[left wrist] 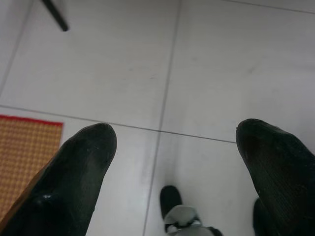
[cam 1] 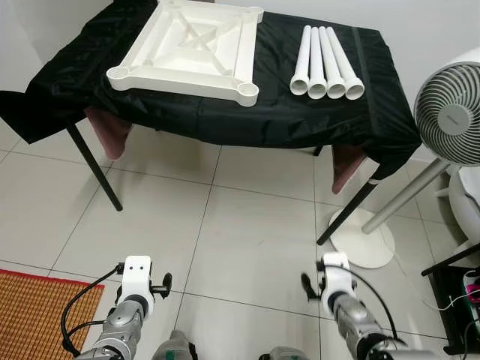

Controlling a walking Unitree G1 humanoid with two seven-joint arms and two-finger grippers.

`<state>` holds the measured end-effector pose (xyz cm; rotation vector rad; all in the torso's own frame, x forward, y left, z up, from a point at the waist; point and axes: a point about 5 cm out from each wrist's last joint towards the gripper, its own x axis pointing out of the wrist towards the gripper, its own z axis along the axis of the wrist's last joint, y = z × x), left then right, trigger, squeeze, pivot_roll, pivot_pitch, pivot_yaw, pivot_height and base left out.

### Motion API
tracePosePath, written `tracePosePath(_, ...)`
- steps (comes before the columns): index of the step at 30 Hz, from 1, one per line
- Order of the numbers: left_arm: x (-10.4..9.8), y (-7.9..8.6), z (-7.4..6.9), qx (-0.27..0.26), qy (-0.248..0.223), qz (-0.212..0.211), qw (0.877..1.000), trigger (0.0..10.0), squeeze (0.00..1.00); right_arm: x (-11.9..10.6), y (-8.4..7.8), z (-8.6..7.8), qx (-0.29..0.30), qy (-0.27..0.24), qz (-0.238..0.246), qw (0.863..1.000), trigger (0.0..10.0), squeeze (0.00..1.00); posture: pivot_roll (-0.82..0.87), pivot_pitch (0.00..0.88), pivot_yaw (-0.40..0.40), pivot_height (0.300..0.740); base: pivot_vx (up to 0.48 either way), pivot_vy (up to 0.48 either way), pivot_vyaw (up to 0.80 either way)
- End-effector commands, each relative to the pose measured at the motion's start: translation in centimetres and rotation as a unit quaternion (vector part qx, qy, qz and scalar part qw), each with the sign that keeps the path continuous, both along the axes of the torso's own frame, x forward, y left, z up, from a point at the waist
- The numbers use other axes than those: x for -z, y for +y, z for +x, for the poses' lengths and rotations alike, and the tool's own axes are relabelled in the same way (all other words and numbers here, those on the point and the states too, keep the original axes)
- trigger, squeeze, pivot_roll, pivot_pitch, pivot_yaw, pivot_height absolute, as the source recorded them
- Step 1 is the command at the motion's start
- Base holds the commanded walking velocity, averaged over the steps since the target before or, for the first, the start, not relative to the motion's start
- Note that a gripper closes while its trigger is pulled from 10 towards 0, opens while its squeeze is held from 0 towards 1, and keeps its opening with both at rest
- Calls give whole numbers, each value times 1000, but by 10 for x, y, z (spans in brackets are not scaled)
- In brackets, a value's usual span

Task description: Building children table

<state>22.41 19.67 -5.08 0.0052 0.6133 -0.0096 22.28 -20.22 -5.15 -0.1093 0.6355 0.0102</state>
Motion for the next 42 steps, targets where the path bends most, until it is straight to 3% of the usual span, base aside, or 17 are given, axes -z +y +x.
tracePosePath(1,4,-1,-5,4,14,-9,1000,10000,0,2,-2,-2,2,6,-2,1000,10000,0,1,0,-22,740,0,0,0)
tracePosePath(16,4,0,-5,4,16,-10,1000,10000,0,2,-1,-2,2,13,1,1000,10000,0,2,0,-20,740,0,0,0)
tracePosePath(22,11,3,-17,4,41,-1,999,10000,0,9,2,-11,-9,33,-4,999,10000,0,-1,0,-18,740,0,0,0)
tracePosePath(24,18,4,-28,4,63,2,998,10000,0,16,3,-23,-18,56,-12,998,10000,0,-2,0,-17,740,0,0,0)
tracePosePath(30,26,4,-41,22,95,13,995,10000,0,27,1,-42,-25,96,-22,995,10000,0,-6,0,-20,740,0,0,0)
tracePosePath(36,28,5,-46,23,106,16,994,10000,0,28,-1,-46,-23,102,-24,994,10000,0,-11,0,-12,740,0,0,0)
tracePosePath(42,25,7,-42,15,88,8,996,10000,0,27,-1,-44,-13,90,-17,996,10000,0,-13,0,-8,740,0,0,0)
